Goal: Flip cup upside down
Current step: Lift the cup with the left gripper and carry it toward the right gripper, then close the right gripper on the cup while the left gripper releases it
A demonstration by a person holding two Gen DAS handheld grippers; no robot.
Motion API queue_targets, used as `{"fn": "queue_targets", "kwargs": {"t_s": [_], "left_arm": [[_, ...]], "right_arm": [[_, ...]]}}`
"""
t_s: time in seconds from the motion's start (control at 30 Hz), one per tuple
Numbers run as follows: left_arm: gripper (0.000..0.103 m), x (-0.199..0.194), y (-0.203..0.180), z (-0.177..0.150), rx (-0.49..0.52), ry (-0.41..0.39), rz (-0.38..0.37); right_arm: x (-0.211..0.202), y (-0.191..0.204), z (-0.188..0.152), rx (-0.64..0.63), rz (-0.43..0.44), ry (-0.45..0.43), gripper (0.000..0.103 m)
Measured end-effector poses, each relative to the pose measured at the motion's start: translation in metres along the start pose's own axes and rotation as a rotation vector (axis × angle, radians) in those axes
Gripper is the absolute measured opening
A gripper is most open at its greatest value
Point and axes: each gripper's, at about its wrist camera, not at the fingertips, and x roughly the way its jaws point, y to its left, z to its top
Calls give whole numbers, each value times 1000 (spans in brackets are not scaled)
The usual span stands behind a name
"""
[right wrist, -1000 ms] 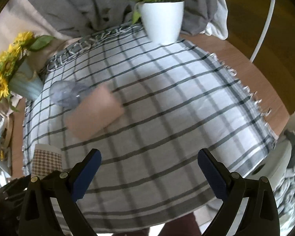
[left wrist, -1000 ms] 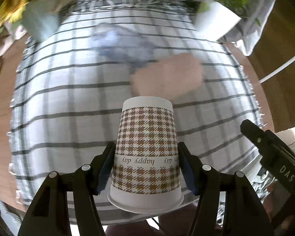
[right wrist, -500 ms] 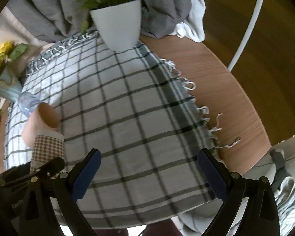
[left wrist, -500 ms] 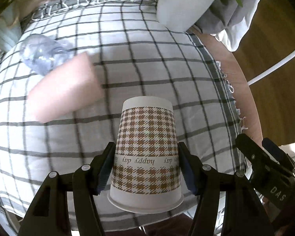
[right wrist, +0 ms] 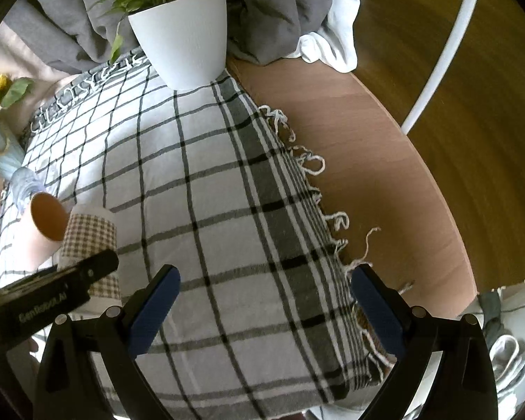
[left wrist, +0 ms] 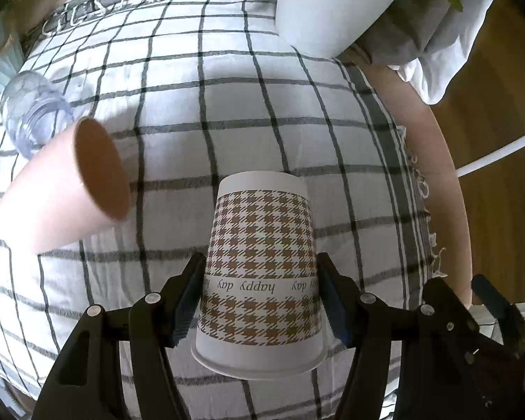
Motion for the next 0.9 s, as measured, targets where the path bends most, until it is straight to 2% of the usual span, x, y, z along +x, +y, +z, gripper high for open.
{"fn": "queue_targets", "kwargs": {"t_s": [0.2, 0.33, 0.5, 0.6, 0.7, 0.9], "left_arm": [[67, 8, -5, 3, 10, 16, 7], [86, 9, -6, 2, 6, 10, 16], [87, -1, -6, -3, 11, -4, 50], [87, -21, -3, -7, 19, -65, 85], [92, -49, 5, -9, 33, -169, 163], [93, -94, 27, -11, 56, -322, 248]], "right_arm": [[4, -3, 7, -6, -16, -5, 99], [6, -4, 8, -9, -20, -2, 99], [2, -6, 7, -7, -22, -9, 99], [-7, -8, 7, 10, -18, -35, 99], [-23, -10, 9, 32, 1, -78, 99], [-40, 13, 23, 1, 142, -116, 99]]}}
